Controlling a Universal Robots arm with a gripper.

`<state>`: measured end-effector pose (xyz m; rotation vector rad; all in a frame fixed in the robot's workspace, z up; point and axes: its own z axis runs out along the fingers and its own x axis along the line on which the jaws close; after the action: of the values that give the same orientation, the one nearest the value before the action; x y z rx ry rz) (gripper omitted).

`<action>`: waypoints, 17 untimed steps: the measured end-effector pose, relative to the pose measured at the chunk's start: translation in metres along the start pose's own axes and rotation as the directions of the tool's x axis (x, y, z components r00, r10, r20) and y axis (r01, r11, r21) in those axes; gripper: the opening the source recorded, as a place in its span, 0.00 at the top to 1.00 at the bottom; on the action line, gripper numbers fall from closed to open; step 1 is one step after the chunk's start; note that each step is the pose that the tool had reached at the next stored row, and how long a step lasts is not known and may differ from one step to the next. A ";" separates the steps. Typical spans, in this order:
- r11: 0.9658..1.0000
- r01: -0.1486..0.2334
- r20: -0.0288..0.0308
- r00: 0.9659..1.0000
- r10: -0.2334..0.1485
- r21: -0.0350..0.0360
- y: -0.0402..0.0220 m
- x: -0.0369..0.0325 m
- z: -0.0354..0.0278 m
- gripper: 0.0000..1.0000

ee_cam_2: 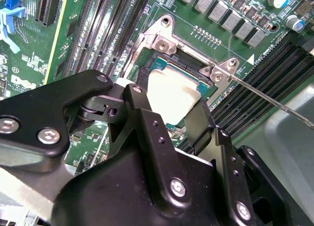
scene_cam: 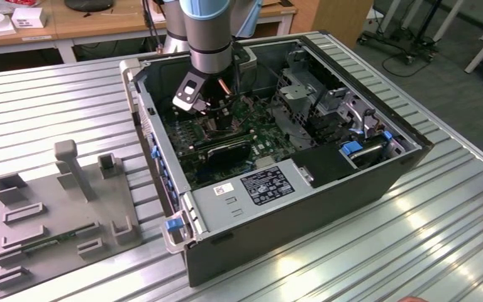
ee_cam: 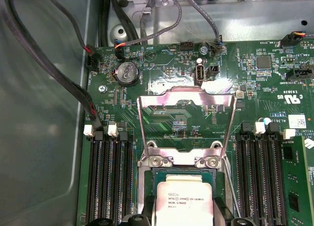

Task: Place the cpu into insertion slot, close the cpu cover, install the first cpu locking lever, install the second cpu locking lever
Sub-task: 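Place the cpu into insertion slot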

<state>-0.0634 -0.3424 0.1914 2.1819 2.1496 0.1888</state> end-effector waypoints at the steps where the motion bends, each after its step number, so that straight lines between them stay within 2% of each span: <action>1: 1.000 0.000 0.000 1.000 0.000 0.000 0.0000 0.0000 0.0000 0.46; 8: 1.000 0.000 -0.001 1.000 0.000 -0.001 0.0001 0.0002 0.0004 0.45; 9: 1.000 0.000 -0.001 1.000 0.000 0.000 0.0001 0.0001 0.0004 0.39; 17: 1.000 0.000 0.000 1.000 0.000 0.000 0.0000 0.0000 0.0001 0.39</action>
<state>-0.0634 -0.3424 0.1913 2.1819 2.1496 0.1890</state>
